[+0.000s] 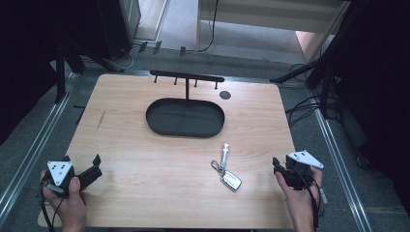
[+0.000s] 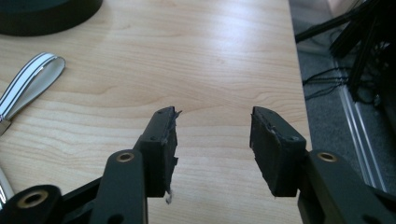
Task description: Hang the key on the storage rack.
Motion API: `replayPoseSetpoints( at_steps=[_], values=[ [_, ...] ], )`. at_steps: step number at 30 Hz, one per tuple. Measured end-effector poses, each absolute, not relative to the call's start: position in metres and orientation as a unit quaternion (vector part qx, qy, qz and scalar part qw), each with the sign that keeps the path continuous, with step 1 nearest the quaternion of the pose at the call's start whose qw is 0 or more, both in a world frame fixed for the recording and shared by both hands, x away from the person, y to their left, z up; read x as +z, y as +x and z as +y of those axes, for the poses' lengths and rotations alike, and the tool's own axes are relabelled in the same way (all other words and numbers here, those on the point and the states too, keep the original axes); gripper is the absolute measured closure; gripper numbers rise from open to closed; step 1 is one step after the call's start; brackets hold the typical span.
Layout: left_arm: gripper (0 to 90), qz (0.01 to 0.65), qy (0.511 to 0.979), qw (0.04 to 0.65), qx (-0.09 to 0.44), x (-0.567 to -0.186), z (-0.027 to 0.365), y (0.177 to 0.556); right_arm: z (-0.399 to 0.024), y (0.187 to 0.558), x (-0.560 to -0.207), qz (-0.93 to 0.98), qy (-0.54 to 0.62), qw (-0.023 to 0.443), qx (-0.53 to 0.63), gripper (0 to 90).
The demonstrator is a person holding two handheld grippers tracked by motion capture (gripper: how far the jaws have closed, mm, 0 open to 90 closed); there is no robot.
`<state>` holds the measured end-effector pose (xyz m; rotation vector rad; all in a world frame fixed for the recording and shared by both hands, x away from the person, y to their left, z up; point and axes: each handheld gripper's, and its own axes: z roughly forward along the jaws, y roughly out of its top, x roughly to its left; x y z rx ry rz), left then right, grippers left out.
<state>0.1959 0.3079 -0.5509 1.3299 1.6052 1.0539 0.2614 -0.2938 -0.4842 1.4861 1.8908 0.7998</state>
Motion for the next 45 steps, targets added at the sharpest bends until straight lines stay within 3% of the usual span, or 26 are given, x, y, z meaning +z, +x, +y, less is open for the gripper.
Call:
replayPoseSetpoints(
  at_steps=[10,15,23,36,45],
  values=[
    [6.1,0.631,0.526,0.391,0.415,-0.551,0.308,0.196,-0.288,0.288,-0.478,0.737,0.593,0.23,0.229,54.9],
    [6.1,0.631,0.526,0.392,0.414,-0.551,0.308,0.196,-0.281,0.307,-0.473,0.749,0.613,0.151,0.203,57.1],
    [6.1,0.632,0.527,0.391,0.412,-0.551,0.308,0.197,-0.255,0.322,-0.46,0.755,0.634,0.117,0.119,63.9],
    [6.1,0.634,0.524,0.392,0.411,-0.551,0.309,0.197,-0.214,0.337,-0.461,0.77,0.624,0.07,0.111,58.0],
    [6.1,0.635,0.525,0.392,0.41,-0.551,0.309,0.197,-0.181,0.341,-0.467,0.781,0.612,0.054,0.112,60.4]
  ],
)
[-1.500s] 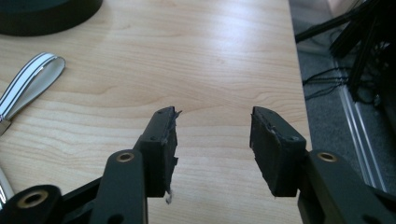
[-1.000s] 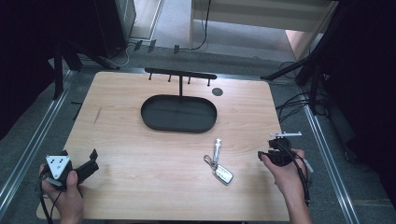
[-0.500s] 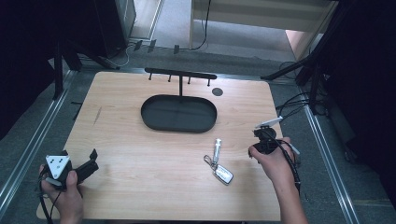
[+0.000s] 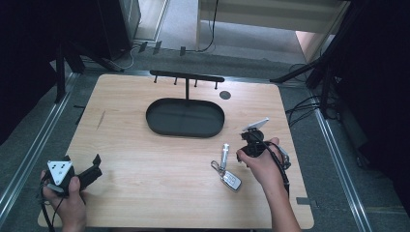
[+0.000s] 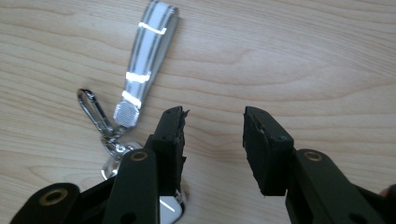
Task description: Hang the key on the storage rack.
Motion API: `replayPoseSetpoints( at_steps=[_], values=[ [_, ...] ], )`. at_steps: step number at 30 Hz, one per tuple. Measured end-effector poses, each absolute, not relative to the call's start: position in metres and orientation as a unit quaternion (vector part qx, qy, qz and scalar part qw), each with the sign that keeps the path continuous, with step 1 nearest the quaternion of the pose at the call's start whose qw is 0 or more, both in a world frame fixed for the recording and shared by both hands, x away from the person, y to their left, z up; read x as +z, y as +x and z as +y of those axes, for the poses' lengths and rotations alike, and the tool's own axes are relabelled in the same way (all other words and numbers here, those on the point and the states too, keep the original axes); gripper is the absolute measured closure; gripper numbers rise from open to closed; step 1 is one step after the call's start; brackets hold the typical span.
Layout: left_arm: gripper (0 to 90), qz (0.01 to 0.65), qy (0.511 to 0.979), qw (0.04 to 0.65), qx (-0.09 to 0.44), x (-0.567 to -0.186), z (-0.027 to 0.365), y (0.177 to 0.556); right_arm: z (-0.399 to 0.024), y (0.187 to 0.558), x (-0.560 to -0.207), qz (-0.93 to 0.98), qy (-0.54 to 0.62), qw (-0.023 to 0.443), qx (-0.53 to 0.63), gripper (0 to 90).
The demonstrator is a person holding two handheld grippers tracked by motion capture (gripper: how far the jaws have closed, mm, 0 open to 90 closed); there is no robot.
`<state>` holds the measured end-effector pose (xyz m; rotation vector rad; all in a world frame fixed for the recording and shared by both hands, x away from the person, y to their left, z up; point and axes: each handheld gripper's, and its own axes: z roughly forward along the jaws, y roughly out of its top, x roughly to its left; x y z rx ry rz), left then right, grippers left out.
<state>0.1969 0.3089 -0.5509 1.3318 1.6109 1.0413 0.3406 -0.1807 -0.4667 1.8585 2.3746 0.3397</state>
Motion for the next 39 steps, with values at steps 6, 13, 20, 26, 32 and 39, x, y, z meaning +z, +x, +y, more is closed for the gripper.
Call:
replayPoseSetpoints(
  at_steps=[6,13,20,26,32,39],
  values=[
    [6.1,0.634,0.525,0.392,0.41,-0.551,0.309,0.197,-0.164,0.342,-0.47,0.786,0.606,0.051,0.115,60.9],
    [6.1,0.635,0.525,0.393,0.41,-0.551,0.309,0.197,-0.149,0.345,-0.476,0.785,0.607,0.041,0.12,61.5],
    [6.1,0.634,0.525,0.393,0.41,-0.551,0.309,0.197,-0.137,0.348,-0.485,0.782,0.612,0.035,0.114,60.6],
    [6.1,0.633,0.526,0.393,0.41,-0.551,0.309,0.198,-0.132,0.352,-0.491,0.781,0.614,0.035,0.108,60.7],
    [6.1,0.633,0.527,0.392,0.411,-0.551,0.309,0.198,-0.129,0.355,-0.498,0.78,0.617,0.032,0.098,61.9],
    [6.1,0.632,0.527,0.391,0.411,-0.551,0.309,0.198,-0.125,0.357,-0.503,0.779,0.62,0.03,0.091,65.8]
  ],
)
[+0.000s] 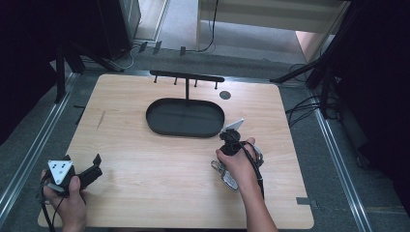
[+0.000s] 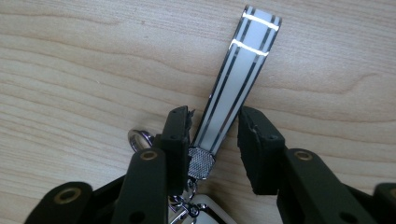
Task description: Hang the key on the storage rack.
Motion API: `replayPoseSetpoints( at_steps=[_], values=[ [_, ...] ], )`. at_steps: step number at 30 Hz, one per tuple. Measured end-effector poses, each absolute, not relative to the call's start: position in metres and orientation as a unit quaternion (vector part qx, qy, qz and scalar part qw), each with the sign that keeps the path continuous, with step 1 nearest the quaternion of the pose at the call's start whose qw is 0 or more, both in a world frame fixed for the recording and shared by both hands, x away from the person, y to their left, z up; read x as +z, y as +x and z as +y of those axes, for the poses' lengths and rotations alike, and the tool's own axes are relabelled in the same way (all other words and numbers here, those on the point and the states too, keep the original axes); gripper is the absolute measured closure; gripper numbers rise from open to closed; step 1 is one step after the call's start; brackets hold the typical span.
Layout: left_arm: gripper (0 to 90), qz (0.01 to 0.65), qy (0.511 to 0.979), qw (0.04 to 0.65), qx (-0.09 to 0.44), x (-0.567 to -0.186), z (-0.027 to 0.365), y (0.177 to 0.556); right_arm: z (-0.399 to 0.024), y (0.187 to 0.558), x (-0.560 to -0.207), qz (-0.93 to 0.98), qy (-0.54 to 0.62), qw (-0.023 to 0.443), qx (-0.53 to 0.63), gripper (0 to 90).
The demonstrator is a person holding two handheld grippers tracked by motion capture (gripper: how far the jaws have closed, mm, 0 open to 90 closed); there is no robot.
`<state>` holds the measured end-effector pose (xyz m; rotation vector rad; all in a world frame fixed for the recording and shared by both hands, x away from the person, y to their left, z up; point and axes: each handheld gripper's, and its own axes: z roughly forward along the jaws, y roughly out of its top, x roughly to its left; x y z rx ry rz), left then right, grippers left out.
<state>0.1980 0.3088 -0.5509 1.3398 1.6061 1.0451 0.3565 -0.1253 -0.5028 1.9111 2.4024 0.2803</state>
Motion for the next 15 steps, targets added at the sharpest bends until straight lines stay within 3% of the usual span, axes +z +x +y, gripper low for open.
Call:
replayPoseSetpoints(
  at_steps=[15],
  values=[
    [6.1,0.632,0.527,0.392,0.411,-0.5509,0.3089,0.198,-0.121,0.3549,-0.5062,0.782,0.614,0.043,0.097,77.1]
  ],
)
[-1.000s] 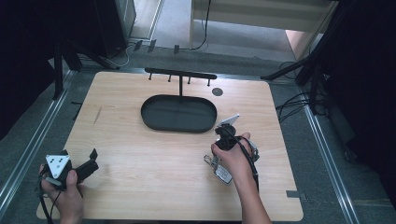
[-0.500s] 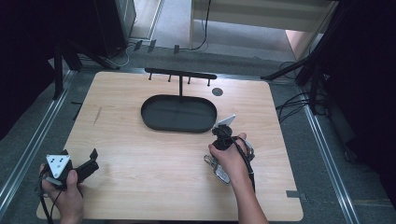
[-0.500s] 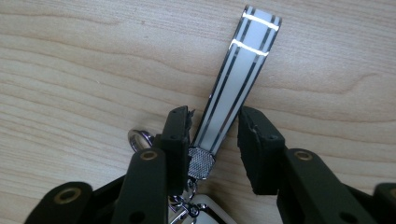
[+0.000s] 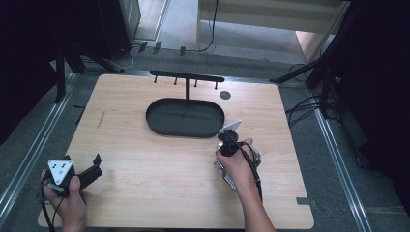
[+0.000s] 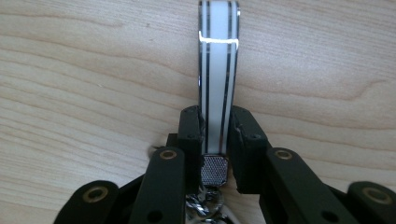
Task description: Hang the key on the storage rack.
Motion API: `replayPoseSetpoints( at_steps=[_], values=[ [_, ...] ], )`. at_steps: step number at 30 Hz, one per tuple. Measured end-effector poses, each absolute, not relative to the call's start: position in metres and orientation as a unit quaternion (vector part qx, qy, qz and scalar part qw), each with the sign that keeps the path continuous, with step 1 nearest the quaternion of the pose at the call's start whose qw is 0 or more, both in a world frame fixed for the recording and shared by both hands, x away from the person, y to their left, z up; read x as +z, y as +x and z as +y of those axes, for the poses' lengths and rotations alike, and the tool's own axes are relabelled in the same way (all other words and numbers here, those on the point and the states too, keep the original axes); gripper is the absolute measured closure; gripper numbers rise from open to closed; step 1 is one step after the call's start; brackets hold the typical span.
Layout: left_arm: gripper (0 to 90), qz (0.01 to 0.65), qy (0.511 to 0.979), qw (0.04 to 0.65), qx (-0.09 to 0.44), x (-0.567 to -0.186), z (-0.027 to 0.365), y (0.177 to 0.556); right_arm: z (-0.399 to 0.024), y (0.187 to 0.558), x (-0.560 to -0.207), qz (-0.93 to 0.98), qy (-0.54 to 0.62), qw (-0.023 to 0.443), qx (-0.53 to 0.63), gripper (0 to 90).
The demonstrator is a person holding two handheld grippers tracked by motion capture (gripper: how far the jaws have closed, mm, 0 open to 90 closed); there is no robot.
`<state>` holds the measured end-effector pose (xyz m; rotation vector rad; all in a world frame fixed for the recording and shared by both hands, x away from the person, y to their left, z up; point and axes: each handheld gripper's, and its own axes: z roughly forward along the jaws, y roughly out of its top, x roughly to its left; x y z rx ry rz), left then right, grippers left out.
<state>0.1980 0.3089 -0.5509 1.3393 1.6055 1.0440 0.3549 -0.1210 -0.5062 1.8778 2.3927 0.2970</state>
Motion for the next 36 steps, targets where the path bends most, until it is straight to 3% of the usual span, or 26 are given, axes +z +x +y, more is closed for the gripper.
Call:
replayPoseSetpoints(
  at_steps=[18,36],
  values=[
    [6.1,0.632,0.527,0.391,0.412,-0.551,0.308,0.198,-0.129,0.344,-0.464,0.765,0.572,0.069,0.288,77.8],
    [6.1,0.632,0.527,0.392,0.412,-0.551,0.309,0.198,-0.121,0.343,-0.432,0.737,0.425,0.081,0.52,77.9]
  ],
)
